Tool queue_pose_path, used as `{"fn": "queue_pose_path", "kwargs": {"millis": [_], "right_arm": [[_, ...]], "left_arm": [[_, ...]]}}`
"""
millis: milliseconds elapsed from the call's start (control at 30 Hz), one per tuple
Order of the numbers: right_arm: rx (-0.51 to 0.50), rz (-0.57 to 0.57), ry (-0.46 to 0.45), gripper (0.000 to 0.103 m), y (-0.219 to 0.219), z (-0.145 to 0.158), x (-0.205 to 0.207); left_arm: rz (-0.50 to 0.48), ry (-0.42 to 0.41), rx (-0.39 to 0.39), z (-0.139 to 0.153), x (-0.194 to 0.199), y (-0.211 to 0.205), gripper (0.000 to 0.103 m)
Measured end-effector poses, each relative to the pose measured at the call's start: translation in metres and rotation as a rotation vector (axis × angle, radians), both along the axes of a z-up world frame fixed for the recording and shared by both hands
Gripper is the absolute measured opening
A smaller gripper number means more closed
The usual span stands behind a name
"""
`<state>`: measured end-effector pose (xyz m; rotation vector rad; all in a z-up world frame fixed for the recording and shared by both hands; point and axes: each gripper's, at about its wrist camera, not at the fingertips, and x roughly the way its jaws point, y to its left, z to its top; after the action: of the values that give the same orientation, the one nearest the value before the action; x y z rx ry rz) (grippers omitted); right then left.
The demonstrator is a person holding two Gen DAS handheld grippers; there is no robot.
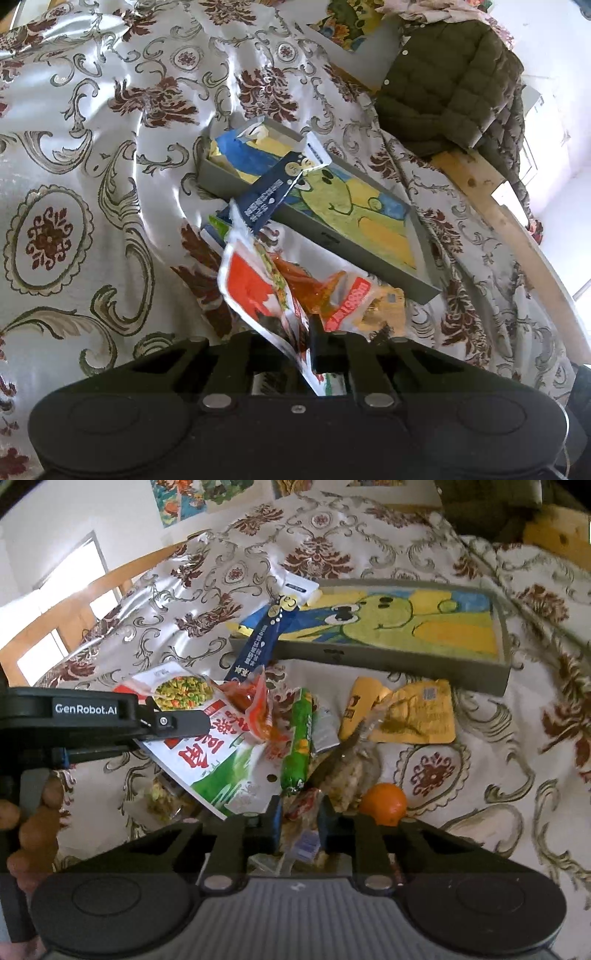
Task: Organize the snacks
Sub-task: 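Lift the red-white packet with left tool while right tool carries its snack over the tray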
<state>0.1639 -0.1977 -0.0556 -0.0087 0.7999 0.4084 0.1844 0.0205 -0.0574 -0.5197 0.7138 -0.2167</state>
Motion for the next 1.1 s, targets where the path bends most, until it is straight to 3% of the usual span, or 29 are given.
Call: {"fn": "queue_pose_path", "kwargs": {"millis": [233, 600, 833, 1100], "right_arm": [[-0.054, -0.025, -0.070, 0.006, 0.000, 0.009, -0.011], [-0.046, -0.045, -0.174, 0.005, -0.003, 0.025, -0.026], [-0.001, -0.059, -0.234, 0.005, -0.009, 0.034, -0.027], [0.037, -0.079, -0.310, 0.005, -0.014, 0.043, -0.017]], "left_arm": [[-0.032, -0.059, 0.009, 0.012, -0.011, -0.005, 0.005], [-0.040, -0.139, 0.002, 0.027, -0.026, -0.004, 0.004], [-0.035, -0.185, -0.064, 0.036, -0.033, 0.002, 0.004], [-0.045, -0.250, -0.071, 0.054, -0.005, -0.003, 0.004]]}}
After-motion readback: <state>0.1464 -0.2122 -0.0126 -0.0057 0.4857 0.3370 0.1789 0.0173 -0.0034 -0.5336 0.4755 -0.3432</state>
